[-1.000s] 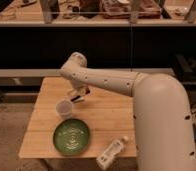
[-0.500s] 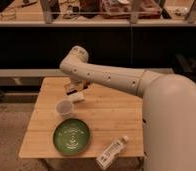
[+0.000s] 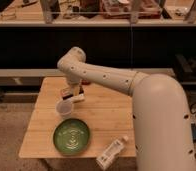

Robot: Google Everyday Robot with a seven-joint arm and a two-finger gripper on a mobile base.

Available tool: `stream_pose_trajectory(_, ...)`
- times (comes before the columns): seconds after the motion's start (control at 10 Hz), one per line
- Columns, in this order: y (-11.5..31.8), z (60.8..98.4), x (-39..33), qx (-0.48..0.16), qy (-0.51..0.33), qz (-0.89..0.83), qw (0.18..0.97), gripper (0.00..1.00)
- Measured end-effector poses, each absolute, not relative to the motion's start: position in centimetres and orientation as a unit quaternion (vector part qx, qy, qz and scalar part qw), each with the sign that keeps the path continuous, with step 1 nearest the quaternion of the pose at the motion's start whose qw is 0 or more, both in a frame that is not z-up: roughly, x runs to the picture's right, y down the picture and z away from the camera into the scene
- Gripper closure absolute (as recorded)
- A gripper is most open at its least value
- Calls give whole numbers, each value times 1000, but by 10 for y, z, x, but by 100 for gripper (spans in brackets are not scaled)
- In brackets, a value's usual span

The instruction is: Place the eraser in the ceramic cup

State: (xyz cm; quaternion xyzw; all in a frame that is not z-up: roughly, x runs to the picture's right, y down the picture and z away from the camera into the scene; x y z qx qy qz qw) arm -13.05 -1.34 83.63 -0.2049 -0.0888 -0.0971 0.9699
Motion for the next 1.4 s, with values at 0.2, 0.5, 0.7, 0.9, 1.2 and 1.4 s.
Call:
stream_pose_trajectory(0.2, -3, 837, -140, -226, -107, -101, 963, 100)
stream_pose_trajectory(0.5, 3, 829, -152, -239, -122, -111, 957, 100)
stream_pose_trajectory(0.7, 4, 824, -155, -241, -129, -113, 955, 100)
stream_pose_trajectory(0.9, 7, 815, -161, -246, -145, -112, 952, 100)
stream_pose_trajectory(1.2, 18, 800, -162, -252, -155, -115, 948, 100)
stream_pose_trajectory(1.4, 18, 795, -161, -253, -156, -113, 948, 100)
